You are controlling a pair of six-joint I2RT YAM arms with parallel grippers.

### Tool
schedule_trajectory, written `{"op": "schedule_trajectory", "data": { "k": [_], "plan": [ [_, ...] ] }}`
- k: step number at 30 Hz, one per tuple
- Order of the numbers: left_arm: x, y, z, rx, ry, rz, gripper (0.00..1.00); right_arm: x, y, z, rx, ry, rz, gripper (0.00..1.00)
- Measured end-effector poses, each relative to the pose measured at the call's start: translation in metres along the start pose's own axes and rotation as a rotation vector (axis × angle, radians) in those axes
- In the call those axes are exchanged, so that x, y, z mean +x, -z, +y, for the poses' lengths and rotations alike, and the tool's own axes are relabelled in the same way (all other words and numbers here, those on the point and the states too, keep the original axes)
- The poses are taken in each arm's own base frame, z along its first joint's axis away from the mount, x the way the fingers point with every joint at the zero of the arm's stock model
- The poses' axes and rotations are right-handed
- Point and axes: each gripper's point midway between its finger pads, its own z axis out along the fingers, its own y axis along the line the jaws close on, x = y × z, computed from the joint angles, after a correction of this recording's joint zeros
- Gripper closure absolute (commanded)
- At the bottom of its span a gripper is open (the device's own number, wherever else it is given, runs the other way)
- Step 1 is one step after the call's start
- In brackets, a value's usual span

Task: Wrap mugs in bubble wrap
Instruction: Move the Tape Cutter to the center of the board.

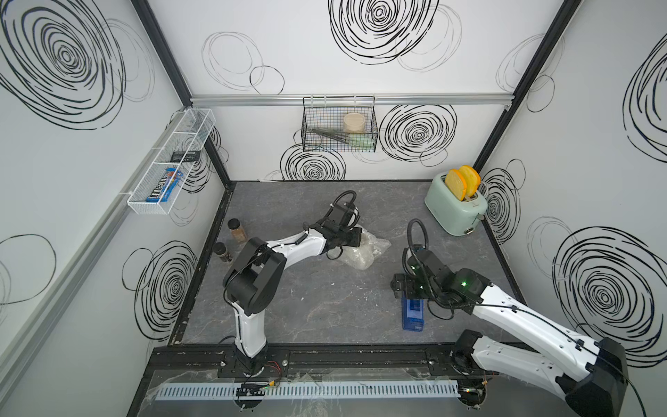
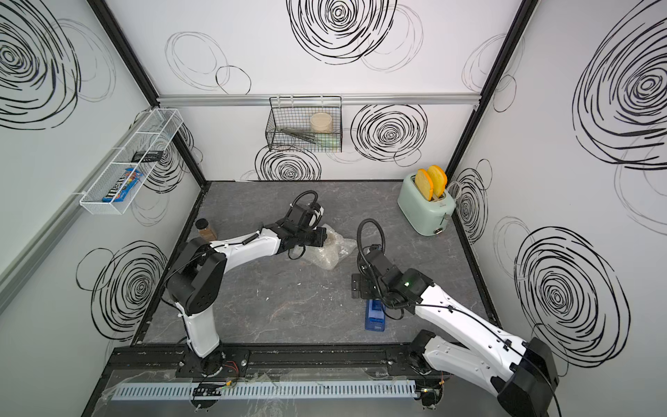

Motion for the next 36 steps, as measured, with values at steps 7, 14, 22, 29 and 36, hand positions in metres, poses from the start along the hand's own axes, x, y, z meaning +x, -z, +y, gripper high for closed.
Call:
{"op": "schedule_trajectory", "data": {
  "k": [7,14,22,29,36],
  "plan": [
    [0.000,-0.001,0.000,0.001,0.000,-0.001,1.00,0.026,-0.023,-0.027,0.092,-0.087,0.037,0.03],
    [-0.001,-0.001,0.000,0.001,0.000,-0.002,1.00,0.038,-0.045,-0.040,0.146,-0.099,0.046,0.12],
    [0.000,-0.001,0.000,0.005,0.001,-0.001,1.00,0.029,-0.060,-0.047,0.185,-0.097,0.041,0.28],
    [-0.002,-0.002,0.001,0.010,0.003,-0.004,1.00,0.014,-0.067,-0.046,0.191,-0.112,0.094,0.62],
    [-0.002,-0.003,0.001,0.020,0.004,-0.003,1.00,-0.014,-0.073,-0.050,0.244,-0.065,0.115,0.66]
  ]
}}
